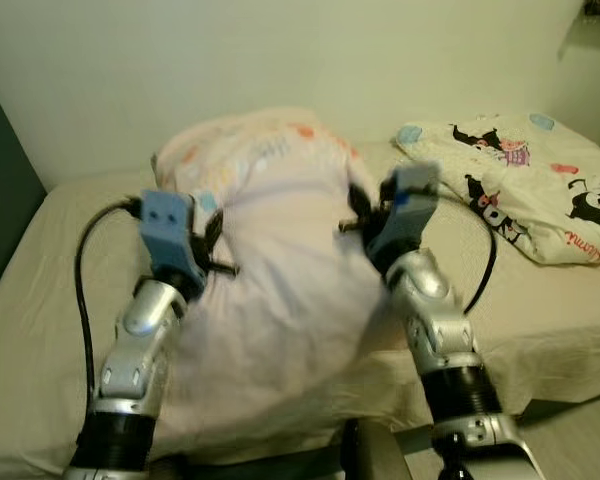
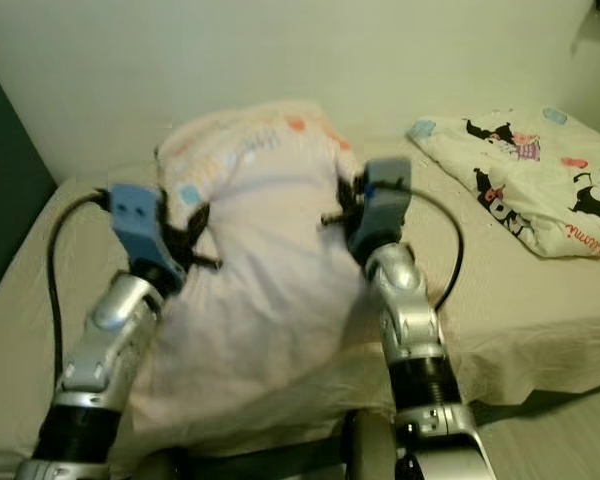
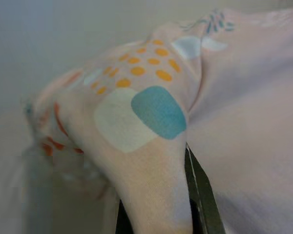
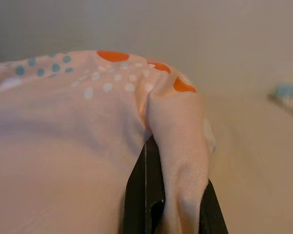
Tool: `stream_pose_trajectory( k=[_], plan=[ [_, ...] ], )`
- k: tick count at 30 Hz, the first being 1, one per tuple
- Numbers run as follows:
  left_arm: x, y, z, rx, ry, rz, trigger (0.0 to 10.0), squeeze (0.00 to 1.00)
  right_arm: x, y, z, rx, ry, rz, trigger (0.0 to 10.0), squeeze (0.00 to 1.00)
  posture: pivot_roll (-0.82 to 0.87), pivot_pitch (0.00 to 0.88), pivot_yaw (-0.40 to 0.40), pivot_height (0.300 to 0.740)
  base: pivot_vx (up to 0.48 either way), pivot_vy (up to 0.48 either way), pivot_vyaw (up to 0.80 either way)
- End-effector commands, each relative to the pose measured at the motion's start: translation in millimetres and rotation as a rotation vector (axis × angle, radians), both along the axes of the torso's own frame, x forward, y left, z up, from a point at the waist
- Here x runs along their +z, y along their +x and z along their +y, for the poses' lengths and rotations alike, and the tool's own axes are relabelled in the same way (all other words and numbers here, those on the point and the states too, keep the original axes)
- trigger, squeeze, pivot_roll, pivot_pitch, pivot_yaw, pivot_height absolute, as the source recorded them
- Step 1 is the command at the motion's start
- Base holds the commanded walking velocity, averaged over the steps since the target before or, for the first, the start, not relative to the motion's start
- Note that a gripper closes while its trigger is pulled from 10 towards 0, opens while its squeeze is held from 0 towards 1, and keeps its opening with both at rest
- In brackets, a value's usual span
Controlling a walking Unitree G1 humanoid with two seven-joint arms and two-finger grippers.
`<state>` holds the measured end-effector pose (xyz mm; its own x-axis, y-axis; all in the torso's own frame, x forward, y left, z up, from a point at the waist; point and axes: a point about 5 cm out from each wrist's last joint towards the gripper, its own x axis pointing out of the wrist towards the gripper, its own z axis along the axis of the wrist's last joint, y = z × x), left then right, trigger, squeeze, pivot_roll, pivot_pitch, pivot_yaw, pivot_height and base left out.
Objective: Clean up the room
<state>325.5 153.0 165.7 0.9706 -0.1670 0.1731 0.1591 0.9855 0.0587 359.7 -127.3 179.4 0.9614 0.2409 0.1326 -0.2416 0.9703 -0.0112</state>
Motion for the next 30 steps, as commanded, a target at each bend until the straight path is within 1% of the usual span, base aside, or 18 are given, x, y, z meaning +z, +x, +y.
stream_pose_trajectory(
  k=[1,6,10,15,19,23,27,30],
  plan=[
    [3.7,-0.7,11.5,0.073,0.000,-0.044,10.0,0.00,12.9,0.2,-11.1,-0.049,0.014,-0.066,10.0,0.00,-0.07,0.008,-0.019,0.561,0.000,0.000,0.00],
    [1.6,-1.7,8.6,0.050,0.013,-0.034,10.0,0.00,12.8,0.2,-14.8,-0.060,0.016,-0.068,10.0,0.00,-0.07,0.008,-0.020,0.576,0.000,0.000,0.00],
    [-1.3,-1.5,7.9,0.063,0.035,-0.015,10.0,0.00,7.1,0.5,-16.3,-0.073,0.004,-0.050,10.0,0.00,-0.06,0.012,-0.024,0.591,0.000,0.000,0.00],
    [-4.6,-2.4,8.0,0.072,0.059,-0.013,10.0,0.00,1.1,-0.1,-15.4,-0.076,-0.002,-0.044,10.0,0.00,-0.06,0.016,-0.025,0.611,0.000,0.000,0.00],
    [-5.2,-2.7,7.5,0.069,0.061,-0.013,10.0,0.00,0.5,-0.2,-15.2,-0.075,-0.004,-0.043,10.0,0.00,-0.06,0.019,-0.025,0.616,0.000,0.000,0.00],
    [-7.5,-4.7,4.2,0.054,0.065,-0.012,10.0,0.00,-0.1,-0.7,-15.1,-0.071,-0.007,-0.042,10.0,0.00,-0.06,0.022,-0.024,0.631,0.000,0.000,0.00],
    [-8.9,-6.3,3.3,0.053,0.088,-0.013,10.0,0.00,-0.9,-0.8,-14.9,-0.067,-0.006,-0.036,10.0,0.00,-0.06,0.022,-0.024,0.646,0.000,0.000,0.00],
    [-9.0,-6.6,4.6,0.062,0.084,-0.015,10.0,0.00,-1.9,-0.6,-14.5,-0.062,-0.002,-0.028,10.0,0.00,-0.06,0.022,-0.024,0.646,0.000,0.000,0.00]
  ],
)
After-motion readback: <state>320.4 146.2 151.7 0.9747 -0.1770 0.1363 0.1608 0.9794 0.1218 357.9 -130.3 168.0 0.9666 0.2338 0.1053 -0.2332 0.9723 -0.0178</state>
